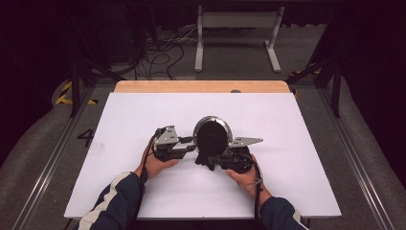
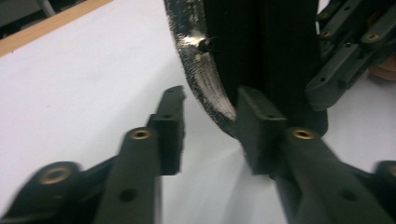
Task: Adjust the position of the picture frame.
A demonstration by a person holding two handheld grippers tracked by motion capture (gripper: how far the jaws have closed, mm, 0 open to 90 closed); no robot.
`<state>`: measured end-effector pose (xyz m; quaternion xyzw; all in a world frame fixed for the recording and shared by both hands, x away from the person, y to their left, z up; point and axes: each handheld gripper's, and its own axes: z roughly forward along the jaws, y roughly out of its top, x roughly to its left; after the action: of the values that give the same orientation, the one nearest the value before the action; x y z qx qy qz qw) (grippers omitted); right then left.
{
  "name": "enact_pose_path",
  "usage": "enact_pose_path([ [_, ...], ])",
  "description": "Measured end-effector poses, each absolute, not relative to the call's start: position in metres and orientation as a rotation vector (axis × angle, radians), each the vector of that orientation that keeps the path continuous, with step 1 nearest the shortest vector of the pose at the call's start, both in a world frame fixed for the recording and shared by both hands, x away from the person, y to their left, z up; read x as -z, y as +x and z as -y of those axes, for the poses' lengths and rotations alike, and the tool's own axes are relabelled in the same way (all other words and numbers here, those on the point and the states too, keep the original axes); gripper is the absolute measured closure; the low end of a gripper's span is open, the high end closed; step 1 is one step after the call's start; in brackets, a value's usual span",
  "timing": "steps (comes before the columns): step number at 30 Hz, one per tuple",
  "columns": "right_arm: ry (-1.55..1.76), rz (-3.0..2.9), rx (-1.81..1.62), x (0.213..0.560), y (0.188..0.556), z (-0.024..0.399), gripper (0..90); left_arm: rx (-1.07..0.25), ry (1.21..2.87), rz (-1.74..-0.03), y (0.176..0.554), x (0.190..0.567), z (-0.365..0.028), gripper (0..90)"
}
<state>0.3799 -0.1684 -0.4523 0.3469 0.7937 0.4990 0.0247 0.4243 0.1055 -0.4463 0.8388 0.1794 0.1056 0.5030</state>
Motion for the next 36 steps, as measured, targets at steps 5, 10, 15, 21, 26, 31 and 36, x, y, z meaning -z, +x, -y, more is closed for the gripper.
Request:
enact_pose_path([
  [5, 1.022, -2.465, -1.516, 0.451, 0.378, 0.167, 83.0, -0.224, 1.998, -0.479, 0.433, 0.447, -0.104, 33.8],
  [10, 0.975, -2.476, -1.515, 0.452, 0.378, 0.168, 82.9, -0.063, 2.001, -0.439, 0.443, 0.452, -0.099, 39.2],
  [15, 0.968, -2.478, -1.534, 0.453, 0.379, 0.170, 82.8, -0.013, 2.022, -0.365, 0.442, 0.452, -0.098, 64.1],
  [21, 0.977, -2.480, -1.521, 0.452, 0.378, 0.170, 79.9, -0.081, 2.041, -0.333, 0.434, 0.449, -0.099, 67.4],
  [26, 1.004, -2.484, -1.523, 0.450, 0.379, 0.172, 78.4, -0.178, 2.042, -0.327, 0.425, 0.446, -0.097, 68.8],
  [31, 0.996, -2.503, -1.526, 0.447, 0.379, 0.173, 74.6, -0.314, 2.047, -0.335, 0.420, 0.444, -0.098, 73.1],
  [36, 0.992, -2.549, -1.492, 0.448, 0.379, 0.171, 72.7, -0.375, 2.071, -0.350, 0.422, 0.449, -0.100, 75.9],
])
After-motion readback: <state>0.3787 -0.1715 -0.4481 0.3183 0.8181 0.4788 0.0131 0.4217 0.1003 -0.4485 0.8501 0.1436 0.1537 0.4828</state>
